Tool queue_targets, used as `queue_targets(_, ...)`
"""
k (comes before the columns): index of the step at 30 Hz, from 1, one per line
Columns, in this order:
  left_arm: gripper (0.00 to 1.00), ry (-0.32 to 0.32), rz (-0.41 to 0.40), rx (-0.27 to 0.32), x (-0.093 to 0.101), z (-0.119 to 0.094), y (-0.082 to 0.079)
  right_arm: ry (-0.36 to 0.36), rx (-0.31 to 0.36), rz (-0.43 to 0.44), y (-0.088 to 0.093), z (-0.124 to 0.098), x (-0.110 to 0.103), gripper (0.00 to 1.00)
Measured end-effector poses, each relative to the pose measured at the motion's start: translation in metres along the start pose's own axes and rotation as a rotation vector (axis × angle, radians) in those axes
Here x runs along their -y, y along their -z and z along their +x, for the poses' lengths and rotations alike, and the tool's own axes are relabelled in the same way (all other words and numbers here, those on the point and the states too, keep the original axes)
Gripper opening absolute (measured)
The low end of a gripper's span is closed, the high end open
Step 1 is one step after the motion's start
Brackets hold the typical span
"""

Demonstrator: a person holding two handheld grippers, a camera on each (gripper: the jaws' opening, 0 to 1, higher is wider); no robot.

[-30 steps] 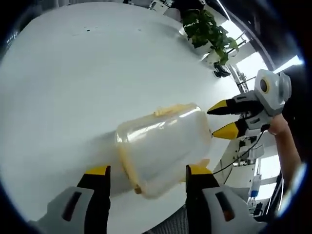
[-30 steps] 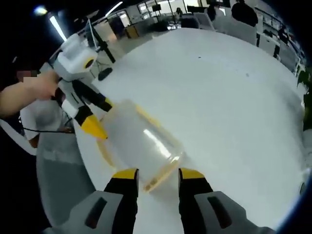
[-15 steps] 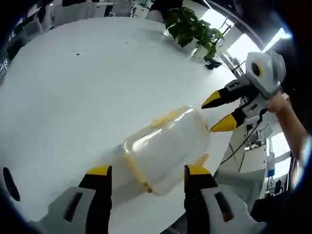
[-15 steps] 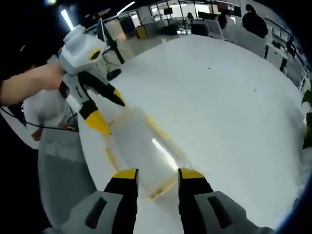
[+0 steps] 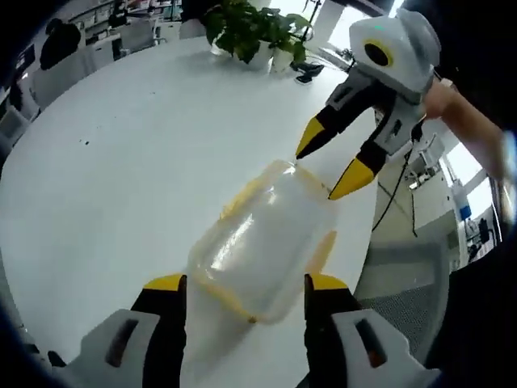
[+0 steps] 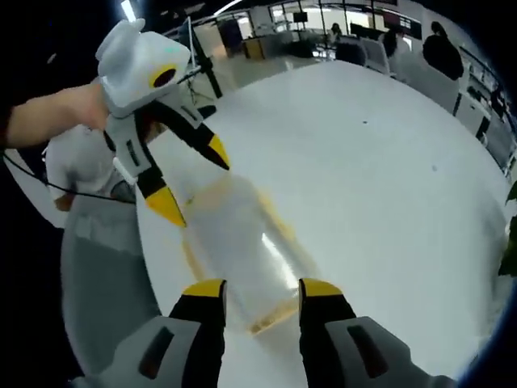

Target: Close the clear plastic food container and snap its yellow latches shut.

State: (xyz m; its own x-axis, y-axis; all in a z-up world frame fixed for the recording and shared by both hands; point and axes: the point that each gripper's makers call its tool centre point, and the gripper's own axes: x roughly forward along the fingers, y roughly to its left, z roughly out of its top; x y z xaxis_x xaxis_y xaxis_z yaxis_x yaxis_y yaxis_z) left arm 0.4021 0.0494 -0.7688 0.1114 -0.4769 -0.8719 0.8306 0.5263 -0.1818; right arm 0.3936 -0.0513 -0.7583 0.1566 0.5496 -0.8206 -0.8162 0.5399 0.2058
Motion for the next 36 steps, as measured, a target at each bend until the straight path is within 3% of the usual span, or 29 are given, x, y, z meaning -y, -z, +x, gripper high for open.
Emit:
queue_targets(5,0.58,-0.005,0.053,0.017,-0.001,0.001,-0.008,-0.007,-0.014,-0.041,-0.001,0.001,-0.002,0.31)
queue_targets(14,0.56,0.0,0.179,0.002,0.005,0.002,-0.011,-0.009,-0.039,-0.102,-0.005,0.005,-0.005,0.31)
queue_targets(25,0.54,0.027,0.27,-0.021,0.014,0.008,-0.015,-0.027,-0.062,-0.148,-0.009,0.009,-0.01,0.31)
queue_targets(28,0.51,0.044,0.335,-0.017,0.02,0.01,-0.017,-0.036,-0.063,-0.175,-0.009,0.012,-0.013,0.31)
queue_targets(36,0.49,0.07,0.376,-0.023,0.027,0.014,-0.019,-0.043,-0.062,-0.189,-0.013,0.016,-0.016,0.31)
